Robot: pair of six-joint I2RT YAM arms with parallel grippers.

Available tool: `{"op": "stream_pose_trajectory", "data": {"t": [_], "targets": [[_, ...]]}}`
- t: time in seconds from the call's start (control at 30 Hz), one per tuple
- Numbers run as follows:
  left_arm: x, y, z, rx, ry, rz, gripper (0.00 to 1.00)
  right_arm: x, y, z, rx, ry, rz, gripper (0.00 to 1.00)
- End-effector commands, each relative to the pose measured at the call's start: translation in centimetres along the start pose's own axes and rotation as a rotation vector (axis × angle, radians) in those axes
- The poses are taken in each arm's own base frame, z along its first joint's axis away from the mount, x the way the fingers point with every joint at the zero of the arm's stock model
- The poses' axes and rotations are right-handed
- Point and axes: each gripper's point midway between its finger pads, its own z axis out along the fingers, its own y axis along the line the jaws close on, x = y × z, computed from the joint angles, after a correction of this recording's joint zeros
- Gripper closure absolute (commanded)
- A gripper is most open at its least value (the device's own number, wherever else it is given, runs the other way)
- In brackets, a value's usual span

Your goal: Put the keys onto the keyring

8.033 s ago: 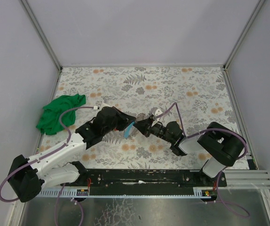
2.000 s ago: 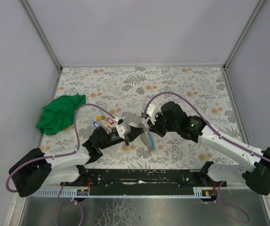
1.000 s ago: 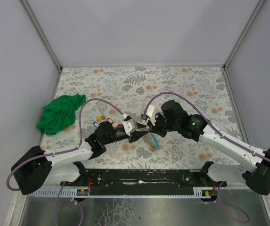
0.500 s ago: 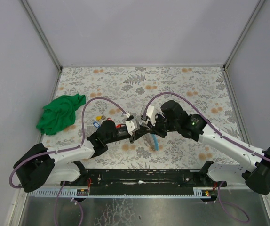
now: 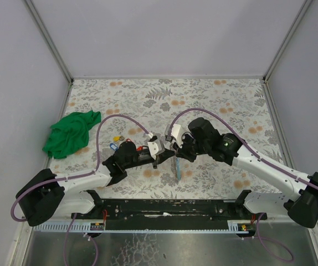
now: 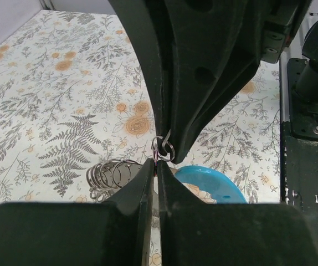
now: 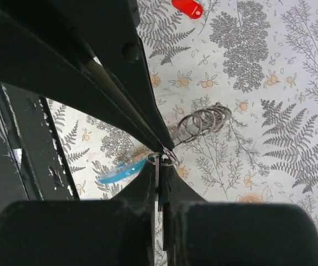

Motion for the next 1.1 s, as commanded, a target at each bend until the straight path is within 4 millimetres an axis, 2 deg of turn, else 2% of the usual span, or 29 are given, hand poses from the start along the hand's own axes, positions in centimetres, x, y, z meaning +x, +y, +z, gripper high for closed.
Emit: {"op": "stream_pose_trajectory", "data": {"t": [0.0,0.13,0.43,0.77,1.07], "targets": [[-2.2,0.6,-0.5,-0.046,-0.075,0.026,1.00,-1.9,-1.4,-1.9,0.097,-0.065,-0.003,1.00],[-2.4,1.0,-1.7,-0.101,-0.095,0.021,1.00,-0.2,-2.6,-1.7,0.186,-0.020,0.043,1.00],[-3.6,1.1,-2.9,-0.139,-0.160,0.000,1.00,1.7,-1.9,0.3,0.145,0.011,0.097,1.00],[-5.4,0.7,-3.0,-0.122,-0.253,-0.020,1.00,2.2,-0.3,3.0,0.025,0.013,0.122,1.00],[-4.9,0.9,-3.1,-0.134,-0.240,-0.016,1.00,1.9,-0.5,2.6,0.043,-0.007,0.107,1.00]]}}
